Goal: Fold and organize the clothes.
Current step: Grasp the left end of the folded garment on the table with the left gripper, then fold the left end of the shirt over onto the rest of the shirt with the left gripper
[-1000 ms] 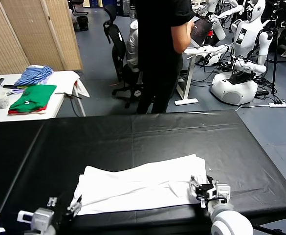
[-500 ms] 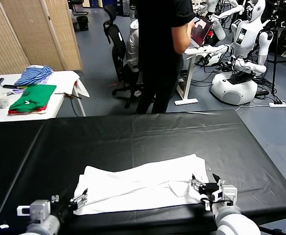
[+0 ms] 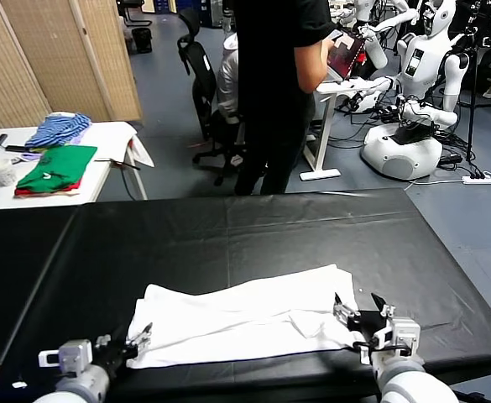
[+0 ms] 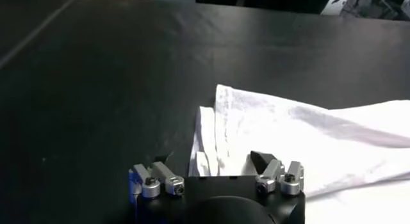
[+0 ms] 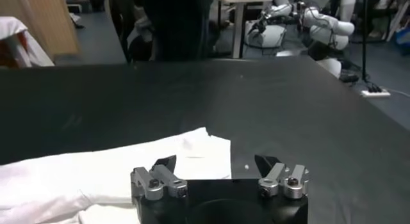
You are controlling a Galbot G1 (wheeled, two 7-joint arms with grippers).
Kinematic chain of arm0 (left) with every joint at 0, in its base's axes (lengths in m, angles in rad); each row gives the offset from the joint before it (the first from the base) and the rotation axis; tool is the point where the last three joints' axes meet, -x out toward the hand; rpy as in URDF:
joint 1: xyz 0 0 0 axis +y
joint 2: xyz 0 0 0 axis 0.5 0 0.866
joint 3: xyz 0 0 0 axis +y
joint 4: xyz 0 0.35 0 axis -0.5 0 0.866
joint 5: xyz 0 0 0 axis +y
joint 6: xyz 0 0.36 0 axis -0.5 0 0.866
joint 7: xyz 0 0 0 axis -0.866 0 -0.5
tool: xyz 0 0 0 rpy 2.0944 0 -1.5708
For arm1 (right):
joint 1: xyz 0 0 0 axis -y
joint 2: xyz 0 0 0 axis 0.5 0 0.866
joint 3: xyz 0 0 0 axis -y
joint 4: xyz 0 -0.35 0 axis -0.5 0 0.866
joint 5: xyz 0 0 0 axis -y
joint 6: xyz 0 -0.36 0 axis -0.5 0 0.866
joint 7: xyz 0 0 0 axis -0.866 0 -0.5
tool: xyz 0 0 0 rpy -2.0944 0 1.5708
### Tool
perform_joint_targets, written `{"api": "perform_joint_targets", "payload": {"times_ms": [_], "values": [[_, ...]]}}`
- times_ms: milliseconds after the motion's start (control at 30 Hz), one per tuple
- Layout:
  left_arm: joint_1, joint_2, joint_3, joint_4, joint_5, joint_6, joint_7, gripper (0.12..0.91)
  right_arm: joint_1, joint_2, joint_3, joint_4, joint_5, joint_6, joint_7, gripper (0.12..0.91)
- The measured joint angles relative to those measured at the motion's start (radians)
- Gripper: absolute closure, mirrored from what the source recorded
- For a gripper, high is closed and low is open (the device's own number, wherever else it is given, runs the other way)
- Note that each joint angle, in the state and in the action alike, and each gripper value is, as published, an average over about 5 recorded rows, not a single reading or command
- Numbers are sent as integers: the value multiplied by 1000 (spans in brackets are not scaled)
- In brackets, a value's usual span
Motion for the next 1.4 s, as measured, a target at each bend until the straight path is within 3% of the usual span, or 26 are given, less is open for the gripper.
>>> {"api": "perform_joint_targets", "payload": {"times_ms": [233,333,767,933,1400], "values": [[6,2,6,-5,-5,1,26,770,-1,5,1,3,0,0,0,118],[11,3,6,-13,-12,3,37,857,-2,7,0,3,0,0,1,118],[-8,9,0,-5,-10,7,64,864,-9,12,9,3,0,0,2,118],[-30,30,-22,21,77,6,109,864,-7,12,16,5,0,0,2,118],[-77,173,-175,111,254,6,124,864,11,13,20,-15,2,0,2,118]]}}
